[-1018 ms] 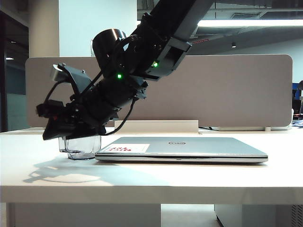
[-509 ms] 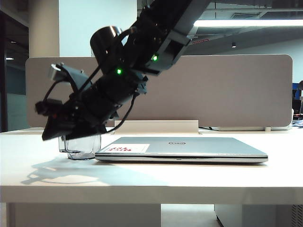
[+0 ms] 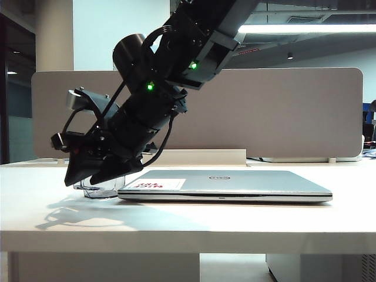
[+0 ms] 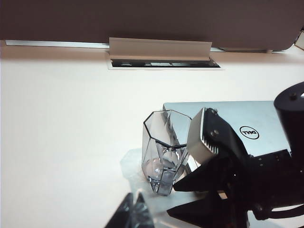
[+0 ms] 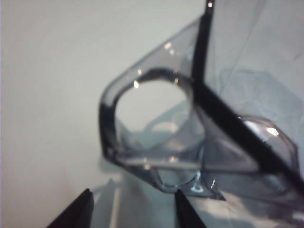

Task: Pick up the water cup and place it on the left side of the laptop.

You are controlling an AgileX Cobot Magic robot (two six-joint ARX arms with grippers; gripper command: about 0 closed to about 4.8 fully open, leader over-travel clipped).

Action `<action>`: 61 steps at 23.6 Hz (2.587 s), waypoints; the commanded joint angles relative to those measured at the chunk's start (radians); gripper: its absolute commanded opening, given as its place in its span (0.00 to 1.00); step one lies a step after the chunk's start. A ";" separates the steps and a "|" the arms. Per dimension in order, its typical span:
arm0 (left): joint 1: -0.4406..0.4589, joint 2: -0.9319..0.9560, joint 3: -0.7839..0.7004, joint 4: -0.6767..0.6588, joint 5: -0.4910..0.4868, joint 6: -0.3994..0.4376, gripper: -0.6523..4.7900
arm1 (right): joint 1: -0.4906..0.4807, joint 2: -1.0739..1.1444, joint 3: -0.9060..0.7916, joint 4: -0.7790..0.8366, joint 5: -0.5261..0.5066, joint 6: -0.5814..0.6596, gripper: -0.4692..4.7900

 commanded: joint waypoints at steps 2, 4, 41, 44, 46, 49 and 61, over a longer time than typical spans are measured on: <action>-0.001 0.000 0.007 0.008 0.000 0.005 0.11 | -0.005 -0.009 0.003 -0.023 0.005 -0.003 0.53; -0.001 0.000 0.007 0.004 0.000 0.005 0.11 | -0.005 -0.014 0.003 -0.035 0.009 -0.003 0.53; -0.165 0.392 0.004 0.312 -0.092 -0.026 0.11 | -0.214 -0.576 0.002 -0.508 0.026 -0.061 0.07; -0.244 0.465 0.004 0.354 -0.190 -0.026 0.11 | -0.242 -0.601 0.002 -0.563 0.027 -0.082 0.07; -0.283 0.506 0.004 0.379 -0.232 -0.026 0.11 | -0.258 -0.610 0.002 -0.578 0.024 -0.085 0.07; -0.329 0.601 0.004 0.451 -0.267 -0.030 0.11 | -0.286 -0.634 0.002 -0.611 0.019 -0.094 0.07; -0.330 0.739 0.004 0.507 -0.292 -0.028 0.11 | -0.347 -0.799 0.002 -0.757 0.023 -0.138 0.07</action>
